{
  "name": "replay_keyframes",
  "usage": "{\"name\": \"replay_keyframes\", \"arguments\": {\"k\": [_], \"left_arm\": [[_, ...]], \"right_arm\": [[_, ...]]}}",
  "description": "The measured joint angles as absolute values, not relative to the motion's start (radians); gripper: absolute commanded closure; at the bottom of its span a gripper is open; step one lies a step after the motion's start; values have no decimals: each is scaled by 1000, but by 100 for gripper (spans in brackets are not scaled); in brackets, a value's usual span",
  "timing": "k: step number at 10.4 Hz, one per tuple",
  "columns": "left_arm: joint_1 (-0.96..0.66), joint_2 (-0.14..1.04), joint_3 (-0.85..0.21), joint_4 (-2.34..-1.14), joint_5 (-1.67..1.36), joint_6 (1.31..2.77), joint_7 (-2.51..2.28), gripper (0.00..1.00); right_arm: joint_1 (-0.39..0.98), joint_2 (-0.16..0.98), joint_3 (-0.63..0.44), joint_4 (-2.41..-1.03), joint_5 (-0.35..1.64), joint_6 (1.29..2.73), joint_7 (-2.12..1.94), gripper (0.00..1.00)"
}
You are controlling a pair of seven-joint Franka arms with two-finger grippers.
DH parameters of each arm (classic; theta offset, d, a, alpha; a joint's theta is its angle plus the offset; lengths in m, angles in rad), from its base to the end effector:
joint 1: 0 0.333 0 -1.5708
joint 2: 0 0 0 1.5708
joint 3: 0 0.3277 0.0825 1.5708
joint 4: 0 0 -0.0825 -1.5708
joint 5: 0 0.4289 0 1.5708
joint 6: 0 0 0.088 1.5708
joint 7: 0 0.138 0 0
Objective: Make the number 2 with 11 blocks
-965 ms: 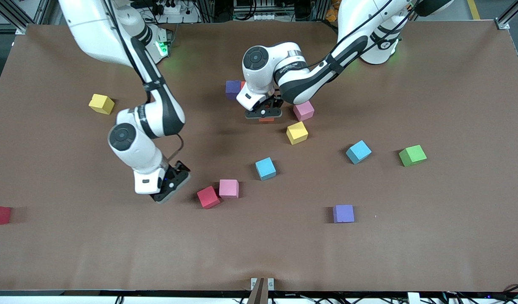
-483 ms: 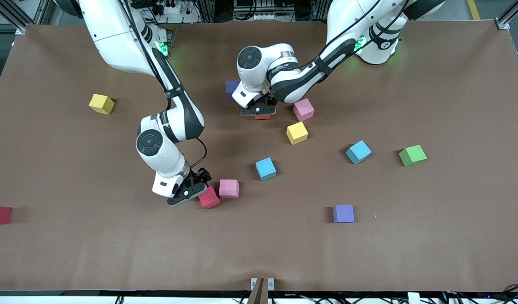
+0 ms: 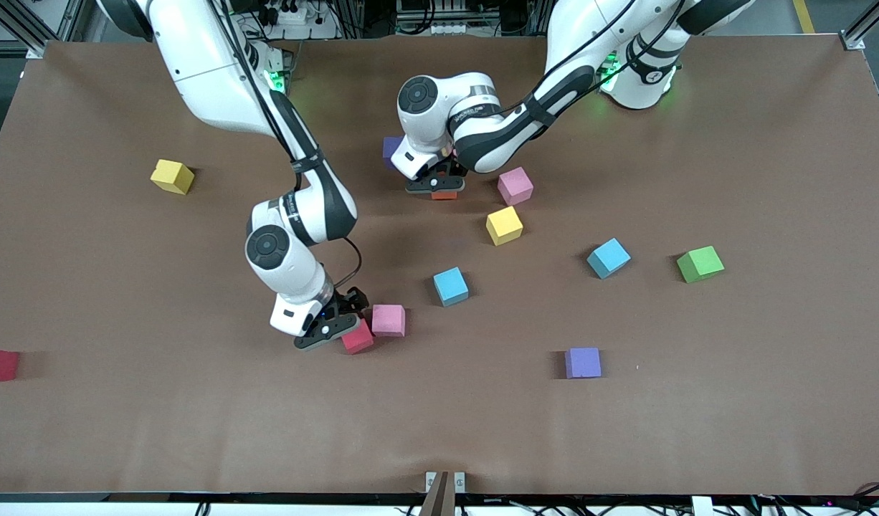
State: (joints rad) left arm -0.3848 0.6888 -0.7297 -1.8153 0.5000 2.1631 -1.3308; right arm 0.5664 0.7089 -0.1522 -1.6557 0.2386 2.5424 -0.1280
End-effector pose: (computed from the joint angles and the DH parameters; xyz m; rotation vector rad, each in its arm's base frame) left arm 0.3327 -0.5773 0.1752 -3.0446 0.0186 0.1405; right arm 0.6797 0.3116 0.1649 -2.9838 -0.6098 -0.2750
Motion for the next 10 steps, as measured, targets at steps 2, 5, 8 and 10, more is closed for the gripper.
{"name": "replay_keyframes", "arguments": {"k": [2, 5, 8, 10], "left_arm": [[-385, 694, -729, -1821, 511, 2170, -1331, 100], [-385, 700, -729, -1824, 512, 2175, -1331, 100], [-387, 700, -729, -1836, 513, 2178, -1331, 100], [-389, 700, -729, -1836, 513, 2179, -1331, 100]], "right_arm": [[568, 716, -153, -1643, 240, 2542, -125, 0], [568, 717, -154, -1630, 242, 2543, -125, 0], [568, 722, -155, -1621, 242, 2544, -124, 0], [568, 741, -155, -1620, 243, 2582, -122, 0]]}}
